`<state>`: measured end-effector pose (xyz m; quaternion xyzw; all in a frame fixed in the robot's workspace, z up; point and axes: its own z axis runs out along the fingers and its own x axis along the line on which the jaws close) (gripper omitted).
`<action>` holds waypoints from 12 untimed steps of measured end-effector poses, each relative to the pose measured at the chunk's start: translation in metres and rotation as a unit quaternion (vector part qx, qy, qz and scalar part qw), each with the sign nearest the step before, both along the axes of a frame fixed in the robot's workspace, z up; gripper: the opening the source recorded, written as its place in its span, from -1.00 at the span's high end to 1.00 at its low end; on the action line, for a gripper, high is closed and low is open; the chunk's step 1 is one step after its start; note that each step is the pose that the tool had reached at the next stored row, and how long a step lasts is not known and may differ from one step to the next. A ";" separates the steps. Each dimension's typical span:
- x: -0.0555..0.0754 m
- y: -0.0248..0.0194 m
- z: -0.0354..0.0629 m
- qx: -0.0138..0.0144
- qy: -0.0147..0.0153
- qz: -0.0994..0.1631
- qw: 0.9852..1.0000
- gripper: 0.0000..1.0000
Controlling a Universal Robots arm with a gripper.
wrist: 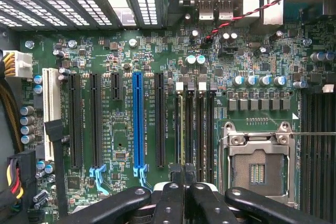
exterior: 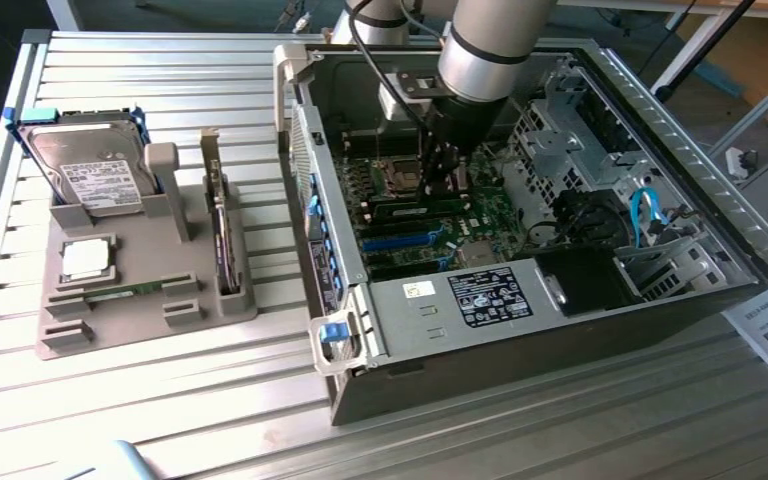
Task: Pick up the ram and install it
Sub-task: 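Press down the ram until it locks into place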
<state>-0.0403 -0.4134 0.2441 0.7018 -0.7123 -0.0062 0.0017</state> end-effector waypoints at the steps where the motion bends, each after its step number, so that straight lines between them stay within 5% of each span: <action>1: 0.000 0.0000 -0.0007 0.000 0.000 0.000 1.000 0.80; 12: 0.000 0.0001 -0.0082 0.000 0.000 0.000 1.000 0.80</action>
